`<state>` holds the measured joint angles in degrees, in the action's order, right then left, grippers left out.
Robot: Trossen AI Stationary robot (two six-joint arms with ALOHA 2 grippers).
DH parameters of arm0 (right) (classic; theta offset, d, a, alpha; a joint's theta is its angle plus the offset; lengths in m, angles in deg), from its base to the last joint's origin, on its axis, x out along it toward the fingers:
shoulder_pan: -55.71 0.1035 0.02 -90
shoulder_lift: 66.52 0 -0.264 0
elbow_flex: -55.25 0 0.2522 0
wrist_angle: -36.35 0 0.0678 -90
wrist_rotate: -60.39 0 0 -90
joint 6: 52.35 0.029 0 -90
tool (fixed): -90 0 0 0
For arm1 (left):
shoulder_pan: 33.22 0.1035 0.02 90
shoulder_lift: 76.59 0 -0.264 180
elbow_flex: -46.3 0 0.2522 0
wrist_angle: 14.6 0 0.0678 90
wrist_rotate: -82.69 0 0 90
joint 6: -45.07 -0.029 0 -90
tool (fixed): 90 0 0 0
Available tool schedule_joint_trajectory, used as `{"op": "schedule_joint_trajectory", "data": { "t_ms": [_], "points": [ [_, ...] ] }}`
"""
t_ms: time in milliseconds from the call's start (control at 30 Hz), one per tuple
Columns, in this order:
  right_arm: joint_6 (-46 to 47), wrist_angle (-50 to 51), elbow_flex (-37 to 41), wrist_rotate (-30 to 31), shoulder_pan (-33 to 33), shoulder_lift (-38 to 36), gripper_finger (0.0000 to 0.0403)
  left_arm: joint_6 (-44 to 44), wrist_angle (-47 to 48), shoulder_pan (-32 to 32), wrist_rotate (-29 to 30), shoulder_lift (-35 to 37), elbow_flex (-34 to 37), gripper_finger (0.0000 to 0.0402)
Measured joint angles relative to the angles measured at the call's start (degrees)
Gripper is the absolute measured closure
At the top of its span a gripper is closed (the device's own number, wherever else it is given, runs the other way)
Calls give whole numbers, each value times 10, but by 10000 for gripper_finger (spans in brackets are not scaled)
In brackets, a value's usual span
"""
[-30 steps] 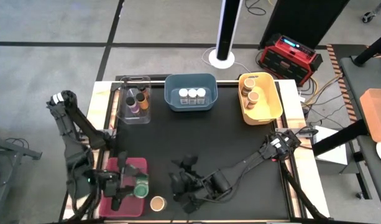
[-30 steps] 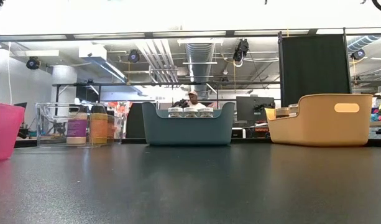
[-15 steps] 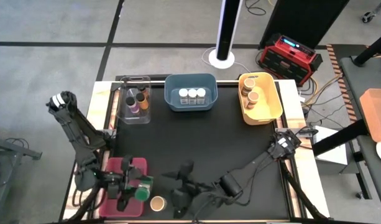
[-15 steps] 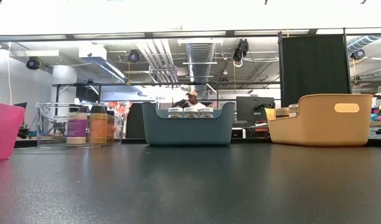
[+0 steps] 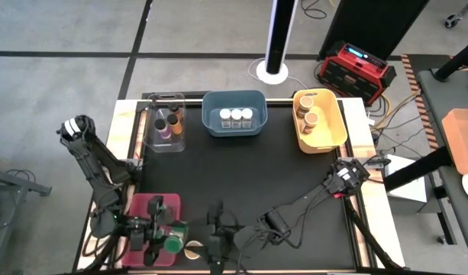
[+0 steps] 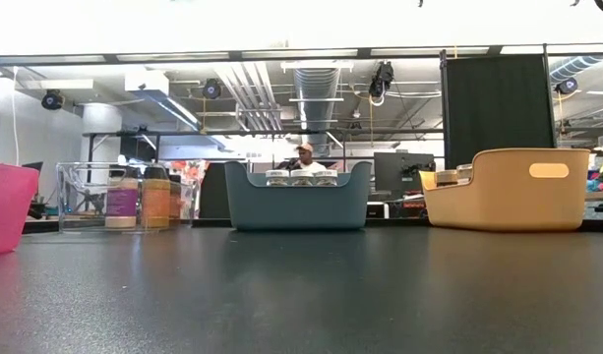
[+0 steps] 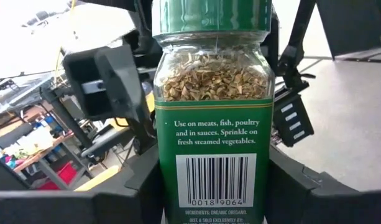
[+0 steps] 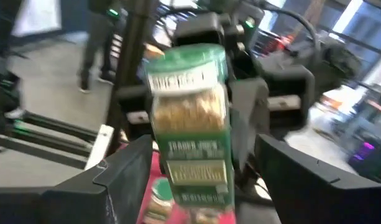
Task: Sort spices by type
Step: Put the green seasoning bottle into the pink bin
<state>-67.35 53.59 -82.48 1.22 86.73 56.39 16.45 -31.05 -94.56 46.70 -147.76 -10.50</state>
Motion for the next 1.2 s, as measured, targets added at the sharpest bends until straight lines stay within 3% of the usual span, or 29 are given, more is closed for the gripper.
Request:
{"op": "schedule_joint_trajectory", "data": {
  "t_ms": [100, 533, 833, 1033, 1200],
  "points": [
    [0, -26, 8, -43, -4, 0, 119, -3, 4, 0, 0, -10, -9, 222],
    [-78, -107, 21, -39, -13, 18, 99, 1, -7, 21, 9, -30, -39, 222],
    [-106, -128, 22, -41, -14, 18, 139, 2, -7, 24, 9, -31, -41, 222],
    [-107, -131, 22, -40, -16, 18, 207, 7, -5, 25, 17, -31, -41, 221],
    [-105, -124, 22, -42, -17, 18, 213, 8, -7, 25, 8, -31, -41, 174]
  ]
}}
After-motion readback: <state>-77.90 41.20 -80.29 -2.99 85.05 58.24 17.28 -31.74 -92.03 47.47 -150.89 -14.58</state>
